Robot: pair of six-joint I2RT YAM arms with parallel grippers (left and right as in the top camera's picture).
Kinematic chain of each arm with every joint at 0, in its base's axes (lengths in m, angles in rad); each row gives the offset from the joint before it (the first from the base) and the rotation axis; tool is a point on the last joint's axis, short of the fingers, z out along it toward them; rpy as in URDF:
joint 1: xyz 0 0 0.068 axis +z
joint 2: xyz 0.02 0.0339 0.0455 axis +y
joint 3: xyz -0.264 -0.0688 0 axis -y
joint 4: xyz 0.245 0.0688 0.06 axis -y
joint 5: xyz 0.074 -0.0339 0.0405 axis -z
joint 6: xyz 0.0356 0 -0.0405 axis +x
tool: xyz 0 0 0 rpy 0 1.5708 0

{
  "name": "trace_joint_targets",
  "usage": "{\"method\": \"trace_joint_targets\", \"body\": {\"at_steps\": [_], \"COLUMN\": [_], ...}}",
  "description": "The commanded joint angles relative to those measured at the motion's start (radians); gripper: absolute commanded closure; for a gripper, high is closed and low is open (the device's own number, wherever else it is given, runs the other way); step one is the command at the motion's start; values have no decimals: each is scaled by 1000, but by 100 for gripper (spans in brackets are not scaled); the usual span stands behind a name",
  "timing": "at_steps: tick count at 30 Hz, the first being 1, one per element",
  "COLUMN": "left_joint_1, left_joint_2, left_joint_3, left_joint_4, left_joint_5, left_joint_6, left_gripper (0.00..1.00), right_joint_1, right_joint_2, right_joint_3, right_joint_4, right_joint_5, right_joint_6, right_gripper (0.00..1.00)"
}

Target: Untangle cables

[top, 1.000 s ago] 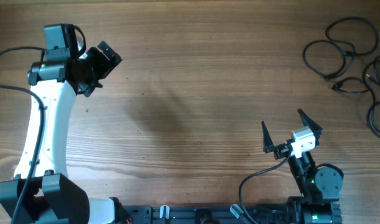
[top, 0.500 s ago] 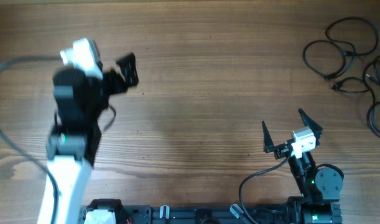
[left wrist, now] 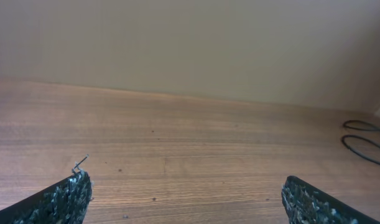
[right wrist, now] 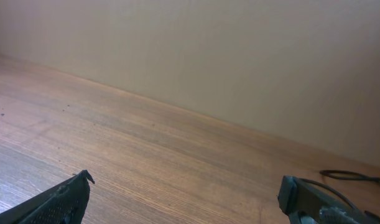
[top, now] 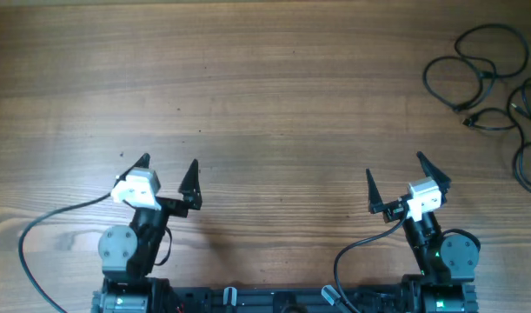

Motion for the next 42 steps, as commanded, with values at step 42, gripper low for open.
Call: {"method": "trace_joint_targets", "body": {"at_steps": [42], "left_joint_1": [-3], "left_joint_2": [-198], "left_joint_3": [-98], "left_joint_4": [-101], "left_joint_5": [-24], "left_joint_6": [69], "left_gripper": [0], "right_joint_1": [-8], "right_joint_2": [-7], "right_joint_3": [-2], "right_joint_4": [3], "right_joint_5": [2], "right_joint_6": [12], "right_gripper": [0]}}
